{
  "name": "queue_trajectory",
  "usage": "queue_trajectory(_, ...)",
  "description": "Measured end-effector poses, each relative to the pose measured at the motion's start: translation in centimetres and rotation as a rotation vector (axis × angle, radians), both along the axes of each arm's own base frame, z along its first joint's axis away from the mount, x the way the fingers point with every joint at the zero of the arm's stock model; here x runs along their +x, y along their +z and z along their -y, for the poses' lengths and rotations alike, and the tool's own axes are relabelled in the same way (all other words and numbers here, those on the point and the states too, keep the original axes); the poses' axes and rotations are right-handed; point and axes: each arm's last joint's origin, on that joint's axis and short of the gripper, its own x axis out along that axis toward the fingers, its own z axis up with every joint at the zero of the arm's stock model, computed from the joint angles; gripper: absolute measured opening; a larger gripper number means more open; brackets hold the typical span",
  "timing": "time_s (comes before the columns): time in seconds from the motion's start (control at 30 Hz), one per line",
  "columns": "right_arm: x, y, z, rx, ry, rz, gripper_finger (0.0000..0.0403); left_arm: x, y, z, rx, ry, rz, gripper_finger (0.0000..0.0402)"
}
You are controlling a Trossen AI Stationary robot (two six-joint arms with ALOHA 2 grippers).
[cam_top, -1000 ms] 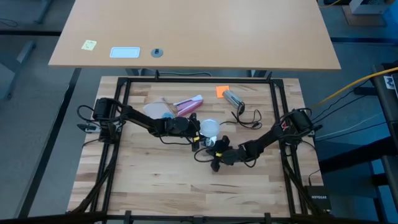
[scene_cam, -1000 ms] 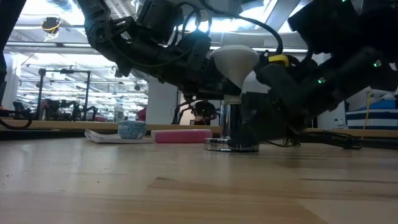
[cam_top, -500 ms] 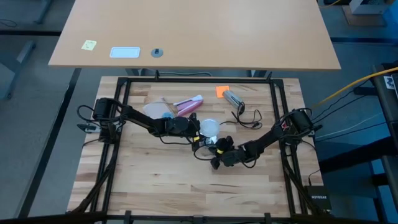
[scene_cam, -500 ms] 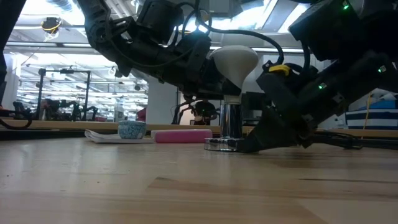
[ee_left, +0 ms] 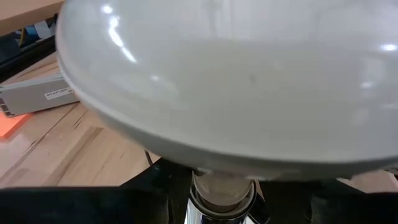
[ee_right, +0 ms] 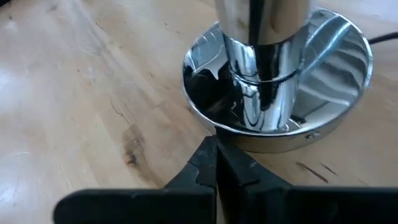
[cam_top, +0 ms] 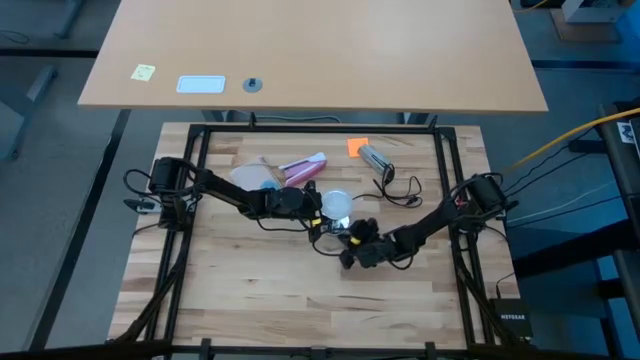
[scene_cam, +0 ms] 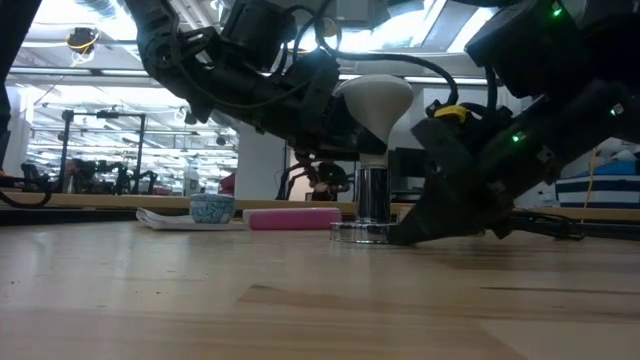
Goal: Screw lightbulb
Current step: Insert the white lightbulb into the silver desk lamp
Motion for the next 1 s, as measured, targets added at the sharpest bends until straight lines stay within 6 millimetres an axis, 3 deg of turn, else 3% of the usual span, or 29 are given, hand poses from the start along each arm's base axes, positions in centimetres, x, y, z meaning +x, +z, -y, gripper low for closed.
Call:
queue_trajectory(0.27, -1.7, 1.8, 0.5, -0.065, -0.067, -0.097, 0.0001, 0.0, 0.0, -0.1, 0.026, -0.018, -0.002, 0.0150)
queue_trajectory(0.7, -1.6, 1.5, 3.8, -0.161, -0.119, -0.226, 0.0001, 0.0, 0.0, -0.1, 0.025, -0.018, 0.001, 0.0150)
queue_trajectory(1.0, -2.3, 4.9, 2.6, -0.092, -0.001, -0.161, 0.0001, 0.0, 0.0, -0.1, 0.024, -0.015, 0.003, 0.0150)
